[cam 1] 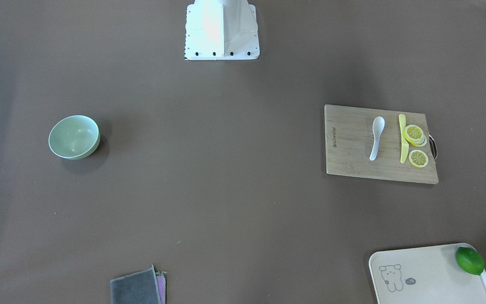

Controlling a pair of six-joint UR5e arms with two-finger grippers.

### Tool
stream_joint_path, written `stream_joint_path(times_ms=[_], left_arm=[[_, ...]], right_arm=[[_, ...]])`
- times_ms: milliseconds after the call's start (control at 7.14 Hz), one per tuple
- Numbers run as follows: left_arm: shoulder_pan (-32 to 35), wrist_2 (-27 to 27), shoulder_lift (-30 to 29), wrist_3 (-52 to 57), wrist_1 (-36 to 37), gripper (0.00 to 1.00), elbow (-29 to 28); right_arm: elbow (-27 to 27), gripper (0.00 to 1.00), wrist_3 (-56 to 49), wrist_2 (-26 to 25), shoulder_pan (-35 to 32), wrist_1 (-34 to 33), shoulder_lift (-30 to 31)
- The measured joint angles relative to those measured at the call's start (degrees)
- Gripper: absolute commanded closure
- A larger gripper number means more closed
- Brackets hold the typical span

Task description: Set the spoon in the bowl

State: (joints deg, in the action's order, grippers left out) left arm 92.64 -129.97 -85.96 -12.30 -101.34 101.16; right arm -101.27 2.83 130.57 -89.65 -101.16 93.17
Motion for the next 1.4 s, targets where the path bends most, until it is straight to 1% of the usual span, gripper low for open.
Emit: stream_joint_path(times_ms=[560, 840, 980, 1120, 1400], left_arm=[[-0.3, -0.1, -0.1, 0.0, 0.0, 0.02, 0.1], [-1.9, -0.2, -0.7, -0.1, -0.5, 0.02, 0.4], [-3.9, -0.3, -1.8, 0.0, -0.9, 0.02, 0.4], [-6.4, -0.3, -3.1, 0.0, -2.4, 0.02, 0.5], [-11.6, -0.2, -5.2, -0.2, -9.1, 0.02, -0.2]], right_arm=[[-0.1, 0.00, 0.1, 0.3, 0.0, 0.1, 0.0], [-0.8, 0.00, 0.1, 0.6, 0.7, 1.2, -0.5], [-1.4, 0.00, 0.2, 1.6, 1.8, 4.3, -0.9], [-1.8, 0.00, 0.2, 2.6, 3.5, 9.2, -1.3], [-1.3, 0.00, 2.1, 2.3, 11.0, 20.2, -1.9]])
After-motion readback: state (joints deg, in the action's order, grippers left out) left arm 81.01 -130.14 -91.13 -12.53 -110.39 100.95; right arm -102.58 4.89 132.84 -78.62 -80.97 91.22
